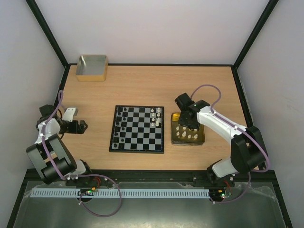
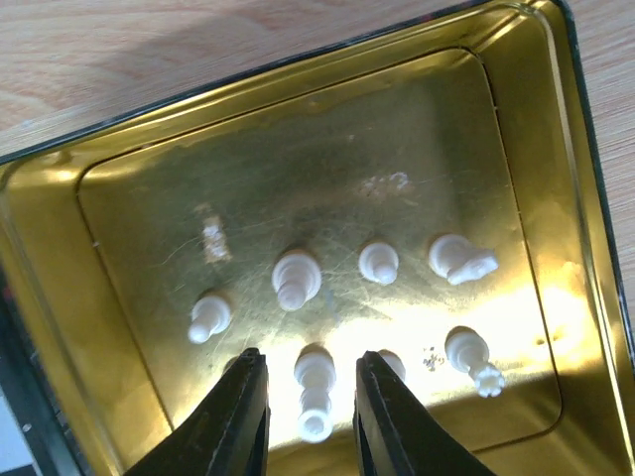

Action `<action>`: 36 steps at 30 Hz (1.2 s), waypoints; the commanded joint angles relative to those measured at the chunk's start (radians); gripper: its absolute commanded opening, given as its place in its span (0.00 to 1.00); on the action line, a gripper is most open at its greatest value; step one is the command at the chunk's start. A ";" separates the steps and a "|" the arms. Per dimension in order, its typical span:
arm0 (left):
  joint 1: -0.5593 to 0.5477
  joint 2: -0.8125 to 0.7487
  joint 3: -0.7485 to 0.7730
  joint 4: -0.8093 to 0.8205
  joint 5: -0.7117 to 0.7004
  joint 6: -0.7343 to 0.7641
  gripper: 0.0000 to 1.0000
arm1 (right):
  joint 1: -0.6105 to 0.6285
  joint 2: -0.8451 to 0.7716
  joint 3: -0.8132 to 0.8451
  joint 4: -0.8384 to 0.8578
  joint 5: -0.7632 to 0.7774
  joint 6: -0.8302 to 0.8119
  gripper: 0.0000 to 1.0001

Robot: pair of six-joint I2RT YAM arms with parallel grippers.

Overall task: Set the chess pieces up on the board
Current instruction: Pick up the chess piece from the storage box.

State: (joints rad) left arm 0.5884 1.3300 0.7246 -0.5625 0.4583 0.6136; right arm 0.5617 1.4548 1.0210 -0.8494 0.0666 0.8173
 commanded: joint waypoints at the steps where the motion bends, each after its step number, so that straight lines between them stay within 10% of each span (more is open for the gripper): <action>1: -0.013 -0.017 0.023 -0.011 -0.011 -0.019 1.00 | -0.052 -0.007 -0.050 0.091 -0.059 -0.051 0.24; 36: -0.088 0.025 0.005 0.053 -0.063 -0.083 0.99 | 0.029 0.188 -0.041 0.209 -0.122 -0.124 0.23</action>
State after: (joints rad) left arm 0.5037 1.3518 0.7246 -0.5114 0.3996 0.5377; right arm 0.5896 1.6257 1.0050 -0.6643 -0.0616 0.7044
